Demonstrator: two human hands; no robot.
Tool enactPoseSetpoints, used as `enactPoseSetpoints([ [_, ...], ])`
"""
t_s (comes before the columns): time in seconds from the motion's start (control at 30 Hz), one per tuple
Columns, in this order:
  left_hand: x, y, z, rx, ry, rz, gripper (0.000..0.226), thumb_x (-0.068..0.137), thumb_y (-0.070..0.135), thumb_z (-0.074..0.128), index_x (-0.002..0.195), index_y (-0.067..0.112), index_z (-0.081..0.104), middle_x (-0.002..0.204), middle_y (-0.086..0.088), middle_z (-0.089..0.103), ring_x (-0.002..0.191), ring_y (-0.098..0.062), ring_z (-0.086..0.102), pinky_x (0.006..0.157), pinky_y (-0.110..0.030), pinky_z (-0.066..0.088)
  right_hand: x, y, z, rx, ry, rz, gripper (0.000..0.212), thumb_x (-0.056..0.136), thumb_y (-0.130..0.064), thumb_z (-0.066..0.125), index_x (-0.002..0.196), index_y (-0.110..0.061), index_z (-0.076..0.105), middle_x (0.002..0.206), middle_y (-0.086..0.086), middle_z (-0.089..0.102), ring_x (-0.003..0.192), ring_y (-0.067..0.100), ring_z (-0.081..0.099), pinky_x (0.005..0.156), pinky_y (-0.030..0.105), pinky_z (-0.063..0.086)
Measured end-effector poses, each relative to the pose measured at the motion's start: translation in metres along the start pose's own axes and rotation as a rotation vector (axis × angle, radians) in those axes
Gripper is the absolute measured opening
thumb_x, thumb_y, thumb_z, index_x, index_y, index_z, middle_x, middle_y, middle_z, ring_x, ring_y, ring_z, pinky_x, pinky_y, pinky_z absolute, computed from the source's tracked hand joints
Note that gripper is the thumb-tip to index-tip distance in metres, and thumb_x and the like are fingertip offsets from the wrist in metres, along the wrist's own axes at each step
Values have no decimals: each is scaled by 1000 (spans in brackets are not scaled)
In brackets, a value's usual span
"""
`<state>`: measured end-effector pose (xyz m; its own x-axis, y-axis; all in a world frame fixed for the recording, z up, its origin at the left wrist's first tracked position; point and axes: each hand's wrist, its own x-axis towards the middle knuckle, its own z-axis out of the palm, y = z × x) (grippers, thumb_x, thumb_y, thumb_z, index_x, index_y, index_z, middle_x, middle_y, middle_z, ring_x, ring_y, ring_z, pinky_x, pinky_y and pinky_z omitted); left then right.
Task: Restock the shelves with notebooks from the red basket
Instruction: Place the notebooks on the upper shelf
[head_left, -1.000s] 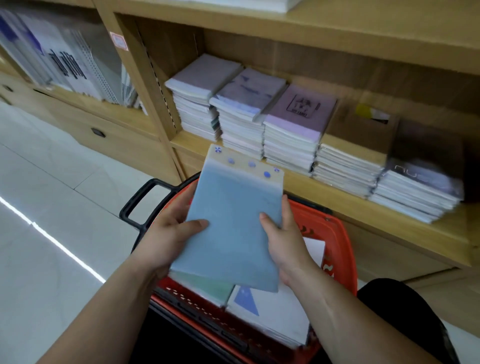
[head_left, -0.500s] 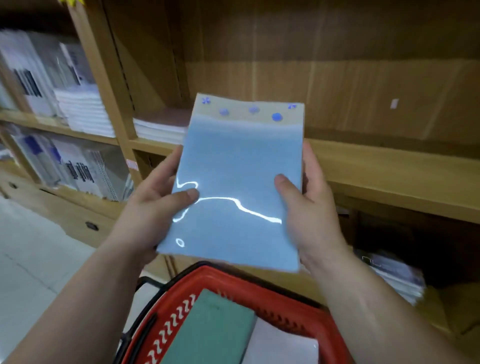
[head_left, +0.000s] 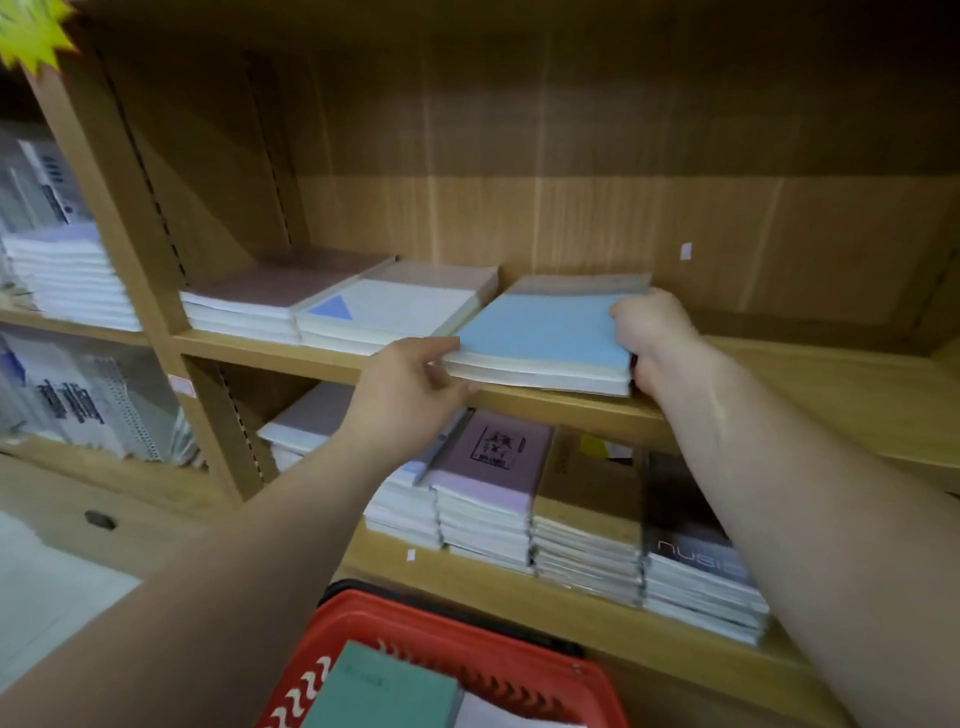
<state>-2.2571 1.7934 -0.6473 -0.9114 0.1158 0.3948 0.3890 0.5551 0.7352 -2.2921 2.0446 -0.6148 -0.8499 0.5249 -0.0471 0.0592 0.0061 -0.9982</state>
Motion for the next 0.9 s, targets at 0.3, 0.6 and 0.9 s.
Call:
enactPoseSetpoints([
  [0.3, 38, -13, -10, 569, 288, 238, 57, 71, 52, 85, 124, 36, 70, 127, -4, 54, 121, -33, 44, 102, -48, 35, -10, -11, -14, -413, -262, -106, 27, 98, -45, 58, 103, -20, 67, 104, 3, 75, 96, 19, 69, 87, 35, 52],
  [0.6, 64, -20, -9, 559, -15, 169, 81, 72, 70, 74, 143, 39, 51, 144, 6, 53, 134, -21, 46, 114, -56, 34, -11, 1, 6, -23, -145, -52, 33, 93, -18, 71, 122, -8, 60, 108, 13, 72, 93, 29, 73, 88, 57, 59],
  [0.9, 67, -21, -7, 538, -111, 194, 67, 89, 71, 51, 147, 39, 49, 157, 10, 43, 146, -16, 34, 120, -63, 10, -4, 5, 19, -241, -159, -64, 52, 88, -16, 65, 137, -9, 49, 115, 15, 67, 97, 32, 70, 88, 56, 59],
])
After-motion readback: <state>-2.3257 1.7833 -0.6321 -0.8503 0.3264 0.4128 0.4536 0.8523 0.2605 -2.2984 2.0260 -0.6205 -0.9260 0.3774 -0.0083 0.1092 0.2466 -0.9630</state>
